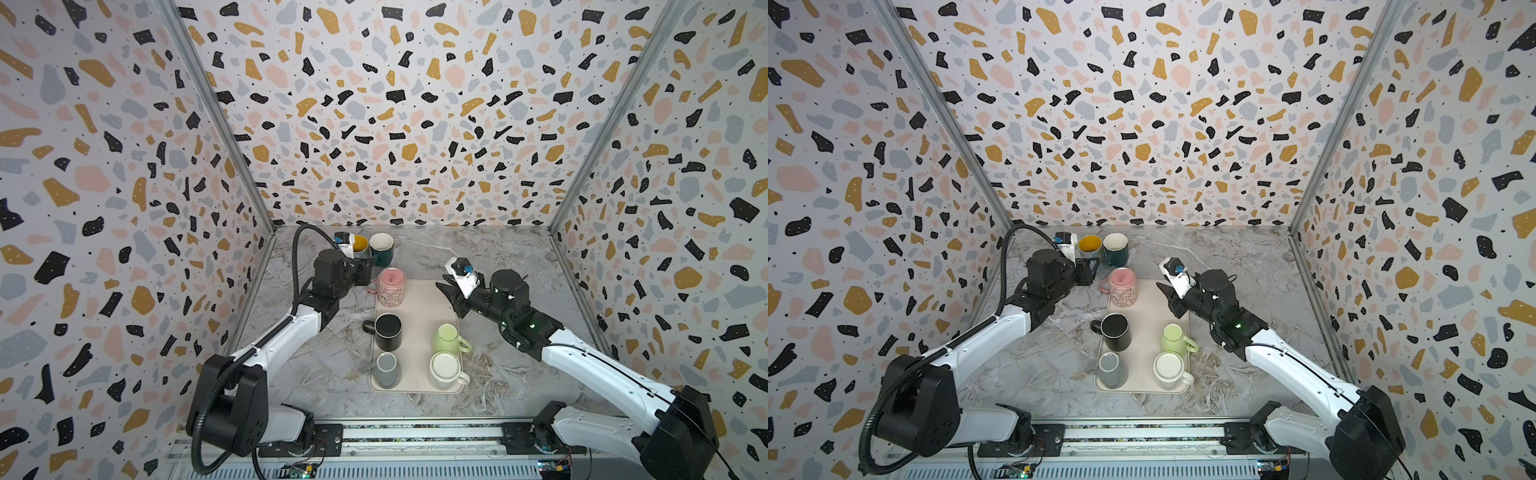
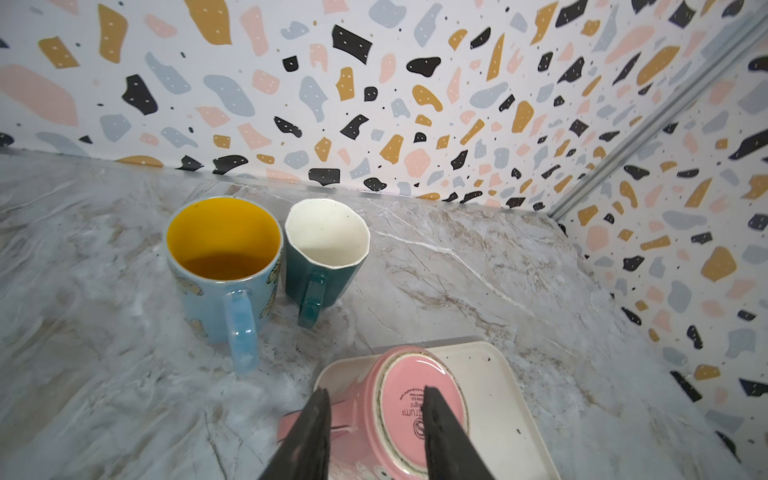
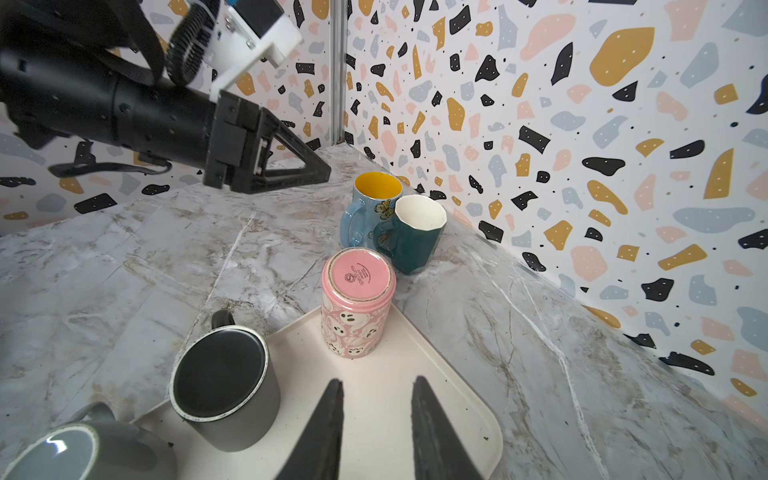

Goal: Turn the mug right side up
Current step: 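Rotate the left gripper and close it on the upside-down pink mug's handle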

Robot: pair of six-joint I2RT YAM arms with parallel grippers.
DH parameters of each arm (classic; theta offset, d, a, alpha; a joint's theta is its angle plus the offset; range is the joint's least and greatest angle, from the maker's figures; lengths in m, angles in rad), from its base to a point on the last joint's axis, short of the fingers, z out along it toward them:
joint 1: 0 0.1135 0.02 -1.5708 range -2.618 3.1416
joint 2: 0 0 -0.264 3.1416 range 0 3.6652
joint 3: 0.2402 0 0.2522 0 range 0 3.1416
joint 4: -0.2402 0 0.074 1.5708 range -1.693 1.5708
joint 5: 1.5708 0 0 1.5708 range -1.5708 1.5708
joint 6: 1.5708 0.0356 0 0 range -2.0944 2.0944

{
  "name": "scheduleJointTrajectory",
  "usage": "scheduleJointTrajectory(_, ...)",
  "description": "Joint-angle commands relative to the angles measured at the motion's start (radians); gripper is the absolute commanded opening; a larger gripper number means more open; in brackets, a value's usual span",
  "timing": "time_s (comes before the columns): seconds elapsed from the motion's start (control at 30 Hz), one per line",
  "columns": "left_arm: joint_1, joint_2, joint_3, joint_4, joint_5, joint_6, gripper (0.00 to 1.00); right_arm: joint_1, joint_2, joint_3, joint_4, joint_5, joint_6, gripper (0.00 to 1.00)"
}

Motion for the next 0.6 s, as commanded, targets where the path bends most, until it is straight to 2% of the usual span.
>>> scheduleJointTrajectory(0.0, 0.0, -0.035, -0.017, -0.069, -0.039, -0.156, 0.38, -0.003, 0.0, 0.02, -0.002, 0.004, 0.034, 0.34)
scheduleJointTrajectory(0.17, 0.003, -0.092, -0.021, -0.113, -0.067, -0.299, 0.39, -0.002, 0.013, 0.03, -0.003, -0.014, 0.056, 0.37)
scheduleJointTrajectory(0.33, 0.043, -0.142, -0.019, -0.221, -0.122, -0.499, 0.46, -0.002, 0.025, 0.036, -0.002, -0.015, 0.065, 0.39)
scheduleJointTrajectory(0.43, 0.088, -0.154, -0.058, -0.2, -0.05, -0.64, 0.46, -0.003, 0.026, 0.03, 0.004, -0.014, 0.073, 0.4)
scheduleJointTrajectory(0.57, 0.106, -0.15, -0.135, -0.079, 0.072, -0.832, 0.45, -0.003, 0.032, 0.016, 0.021, -0.014, 0.083, 0.41)
